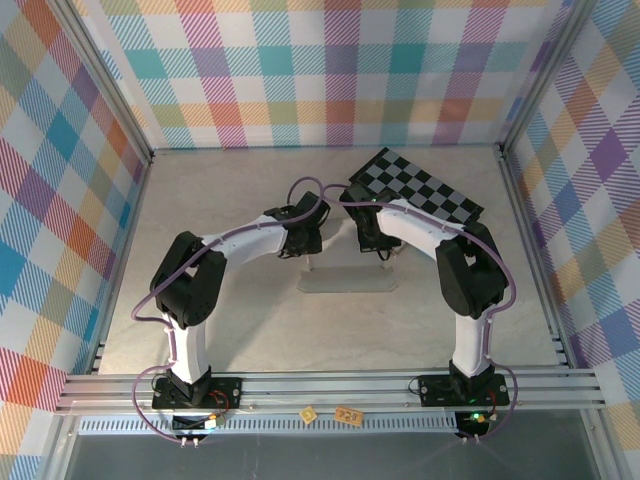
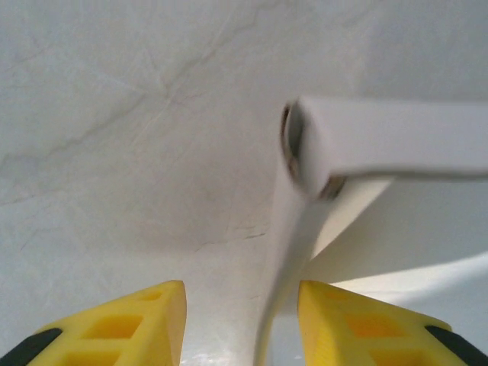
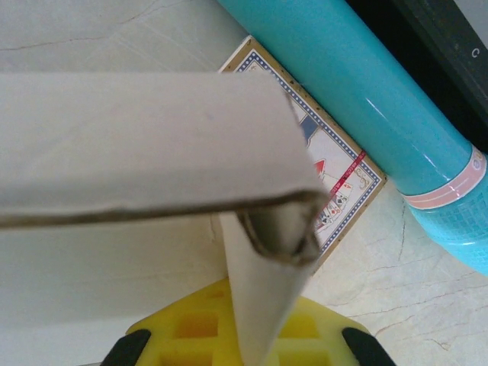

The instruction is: Fold the paper box

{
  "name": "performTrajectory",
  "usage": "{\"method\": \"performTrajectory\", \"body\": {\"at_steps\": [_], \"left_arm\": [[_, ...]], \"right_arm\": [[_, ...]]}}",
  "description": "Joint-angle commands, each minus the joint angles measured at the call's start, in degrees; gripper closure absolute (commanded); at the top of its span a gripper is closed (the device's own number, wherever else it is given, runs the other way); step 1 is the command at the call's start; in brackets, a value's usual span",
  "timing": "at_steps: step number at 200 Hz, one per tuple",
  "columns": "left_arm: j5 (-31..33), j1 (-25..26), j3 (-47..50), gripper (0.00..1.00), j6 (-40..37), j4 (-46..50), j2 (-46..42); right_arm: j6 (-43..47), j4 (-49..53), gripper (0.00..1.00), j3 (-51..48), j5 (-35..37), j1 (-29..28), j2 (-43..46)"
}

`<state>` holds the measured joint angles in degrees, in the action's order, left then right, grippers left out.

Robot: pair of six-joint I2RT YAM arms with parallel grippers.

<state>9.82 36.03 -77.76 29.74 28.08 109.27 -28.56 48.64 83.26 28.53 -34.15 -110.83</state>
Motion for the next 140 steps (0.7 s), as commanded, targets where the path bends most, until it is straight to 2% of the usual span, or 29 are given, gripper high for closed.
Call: {"method": "performTrajectory", "body": {"at_steps": [1, 35, 101, 140], "left_arm": [[-4.73, -1.39, -3.32, 0.59, -2.29, -1.97, -0.24], [-6.14, -1.75, -3.32, 0.68, -2.87, -1.96, 1.13], [-6.38, -1.76, -1.8, 0.71, -3.55, -1.41, 1.26], [-4.89, -1.75, -1.08, 0.81, -4.16, -0.71, 2.16]], "right_arm": [[-0.72, 2.07, 1.0, 0.95, 1.49, 0.12, 0.26], [-0.87, 2.16, 1.0, 0.78, 1.5, 0.12, 0.37], [-0.85, 2.37, 1.0, 1.25, 1.4, 0.14, 0.0], [-0.88, 2.43, 1.0, 1.17, 1.52, 0.11, 0.06]]}}
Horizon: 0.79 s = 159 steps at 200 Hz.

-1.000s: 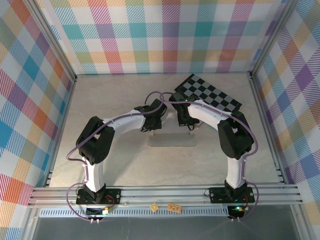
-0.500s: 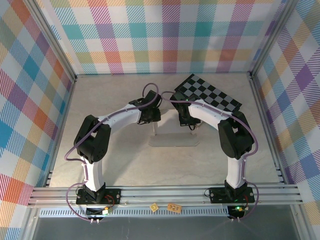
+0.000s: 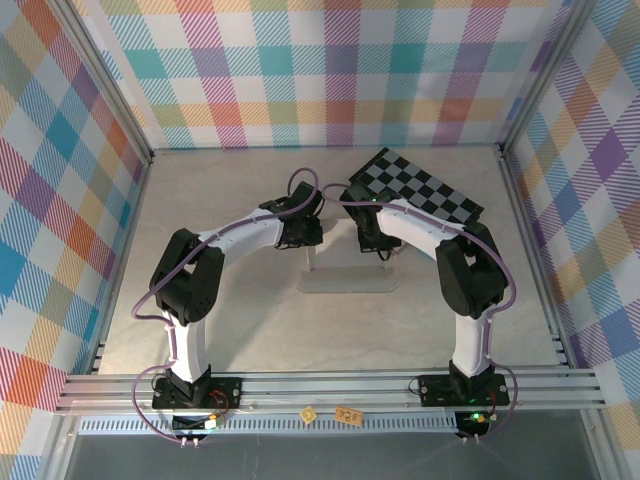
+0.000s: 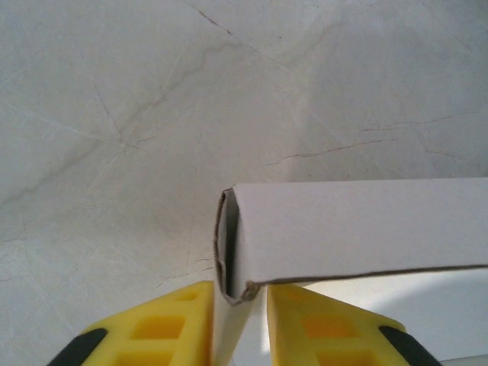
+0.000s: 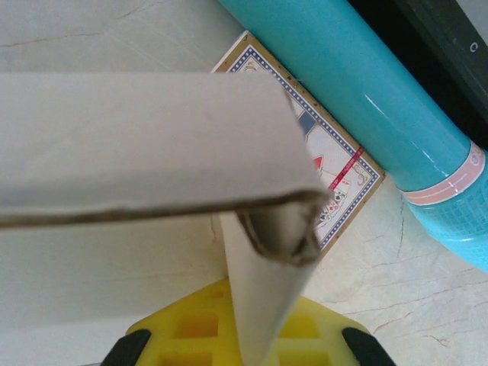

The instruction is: Fold the paper box

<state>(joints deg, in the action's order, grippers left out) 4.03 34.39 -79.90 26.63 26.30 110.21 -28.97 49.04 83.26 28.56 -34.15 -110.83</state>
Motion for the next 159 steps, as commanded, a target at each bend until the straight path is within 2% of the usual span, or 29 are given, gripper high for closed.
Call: {"method": "performTrajectory", "body": {"at_steps": [1, 30, 66, 77, 95, 117, 145, 159], "left_arm": [[0.89, -0.11, 1.1, 0.81, -1.1, 1.04, 1.18], [1.46, -0.11, 0.82, 0.82, -1.32, 1.56, 2.26], [0.98, -0.03, 1.66, 0.73, -1.37, 1.24, 2.46], [1.07, -0.03, 1.97, 0.73, -1.32, 1.16, 2.24], [1.06, 0.04, 2.46, 0.79, -1.44, 0.6, 1.84], [1.15, 0.19, 2.33, 0.8, -1.67, 1.16, 1.94], [4.26, 0.95, 2.98, 1.0, -1.77, 1.97, 1.37], [7.76, 1.61, 2.18, 1.0, -1.73, 4.2, 1.32]], "right_arm": [[-0.47, 2.03, 1.0, 1.18, 1.5, 0.12, 0.06], [-0.51, 2.12, 1.0, 1.26, 1.41, 0.12, -0.04], [-0.64, 2.22, 1.0, 1.42, 1.5, 0.14, -0.09], [-0.58, 2.29, 1.0, 1.42, 1.46, 0.11, -0.09], [-0.7, 2.2, 1.0, 1.4, 1.41, 0.14, -0.14], [-0.83, 2.29, 1.0, 1.38, 1.33, 0.14, -0.27], [-1.01, 2.35, 1.0, 1.43, 1.44, 0.14, -0.09], [-1.03, 2.38, 1.0, 1.47, 1.58, 0.12, -0.01]]}}
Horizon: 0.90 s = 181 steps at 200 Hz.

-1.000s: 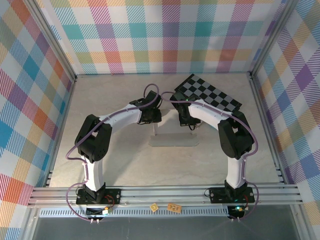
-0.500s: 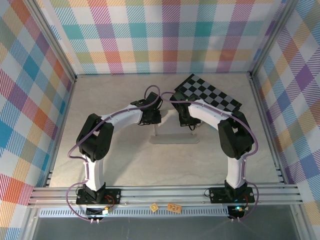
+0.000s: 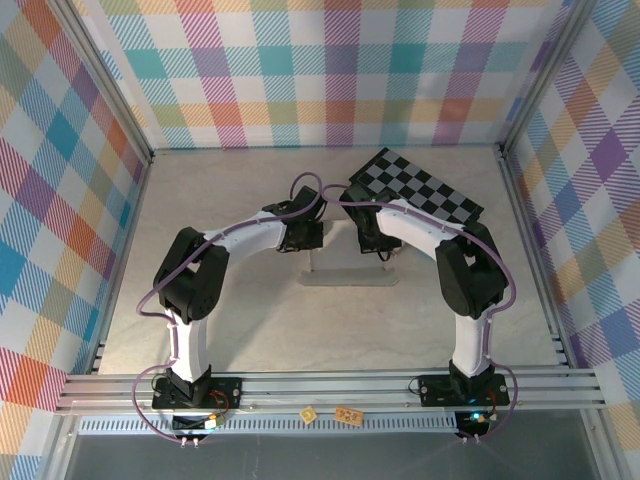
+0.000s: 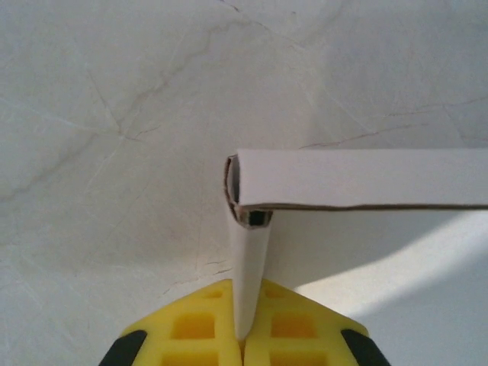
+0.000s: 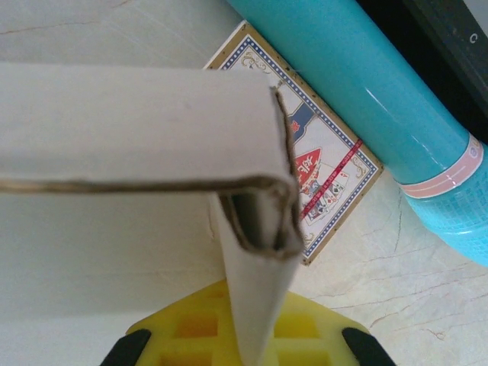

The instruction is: Fold the paper box

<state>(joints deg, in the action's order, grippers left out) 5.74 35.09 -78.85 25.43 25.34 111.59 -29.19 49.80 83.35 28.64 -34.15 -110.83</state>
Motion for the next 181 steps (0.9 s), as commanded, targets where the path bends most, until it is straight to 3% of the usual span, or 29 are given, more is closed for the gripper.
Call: {"method": "performTrajectory", "body": {"at_steps": [1, 45, 76, 101, 127, 146, 181], "left_arm": [[6.36, 0.97, 1.1, 1.0, -0.5, 5.38, -0.01], [13.82, 2.06, 0.83, 1.0, 0.72, 9.47, 0.18], [14.23, 2.44, -0.47, 1.0, 0.6, 10.89, 0.88], [10.32, 2.35, 1.67, 0.78, 0.36, 7.08, -0.64], [5.9, 2.0, 2.73, 0.71, 0.82, 4.29, -1.4], [5.61, 1.91, 2.35, 0.74, 0.95, 4.19, -1.21], [8.35, 1.82, 0.9, 0.94, 0.95, 6.49, -0.5]], "right_arm": [[-0.8, 1.61, 1.0, 1.38, 1.54, 0.13, 0.04], [-1.06, 1.7, 1.0, 1.49, 1.63, 0.14, -0.05], [-1.07, 1.7, 1.0, 1.46, 1.63, 0.16, 0.11], [-0.88, 1.7, 1.0, 1.38, 1.56, 0.09, 0.26], [-1.04, 1.53, 1.0, 1.03, 1.55, 0.13, 0.43], [-1.03, 1.53, 1.0, 0.99, 1.43, 0.12, 0.43], [-1.03, 1.44, 1.0, 0.85, 1.44, 0.11, 0.68]]}}
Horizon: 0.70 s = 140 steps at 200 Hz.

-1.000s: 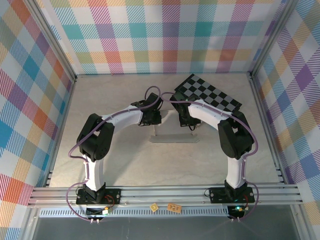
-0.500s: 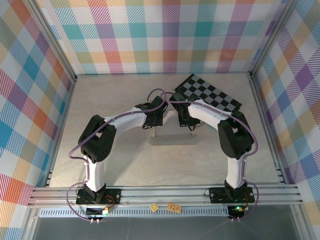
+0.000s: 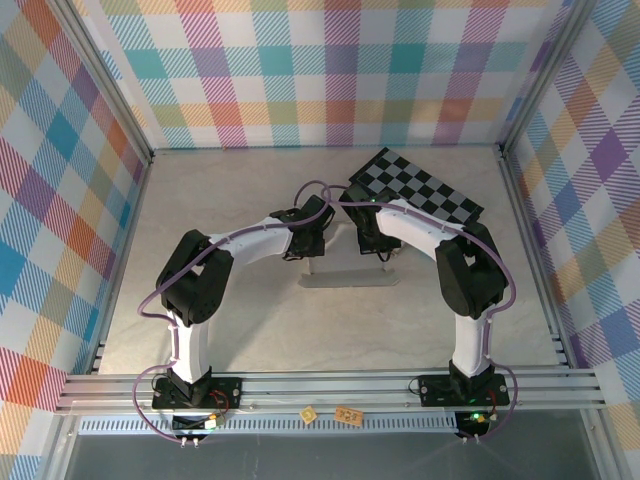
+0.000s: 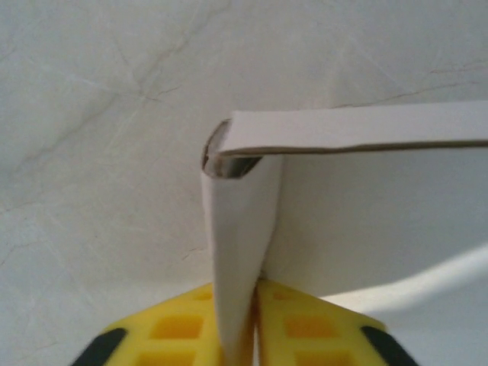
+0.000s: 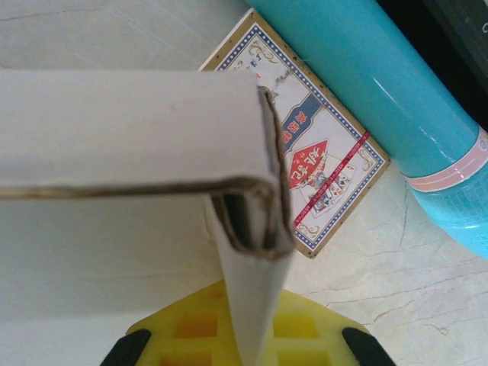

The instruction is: Fold the paper box

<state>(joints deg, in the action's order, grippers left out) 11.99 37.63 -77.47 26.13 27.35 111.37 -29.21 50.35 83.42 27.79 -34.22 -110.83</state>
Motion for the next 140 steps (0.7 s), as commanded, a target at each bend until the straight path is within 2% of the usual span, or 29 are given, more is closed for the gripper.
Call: {"method": "performTrajectory", "body": {"at_steps": [1, 9, 44, 78, 140], "left_arm": [[2.26, -0.71, -0.52, 0.95, 0.29, 4.6, -0.28], [3.85, -0.65, -0.94, 1.0, 0.45, 5.63, -0.28], [11.4, -0.32, -3.21, 1.0, 2.64, 12.43, 0.64], [10.63, 0.25, -1.49, 1.0, 3.79, 10.34, -1.9], [10.02, 0.52, -1.27, 1.0, 4.45, 9.61, -3.55]], "right_arm": [[-1.01, 0.85, 1.0, 0.78, 2.28, 0.19, 0.69], [-0.98, 0.76, 1.0, 0.62, 2.27, 0.2, 0.82], [-1.89, 1.11, 1.0, 0.08, 2.85, 0.18, 0.96], [-3.51, 2.59, 1.0, 0.24, 4.34, -0.15, 0.13], [-8.77, 8.7, 1.0, 2.92, 11.56, -2.73, -2.74]]}}
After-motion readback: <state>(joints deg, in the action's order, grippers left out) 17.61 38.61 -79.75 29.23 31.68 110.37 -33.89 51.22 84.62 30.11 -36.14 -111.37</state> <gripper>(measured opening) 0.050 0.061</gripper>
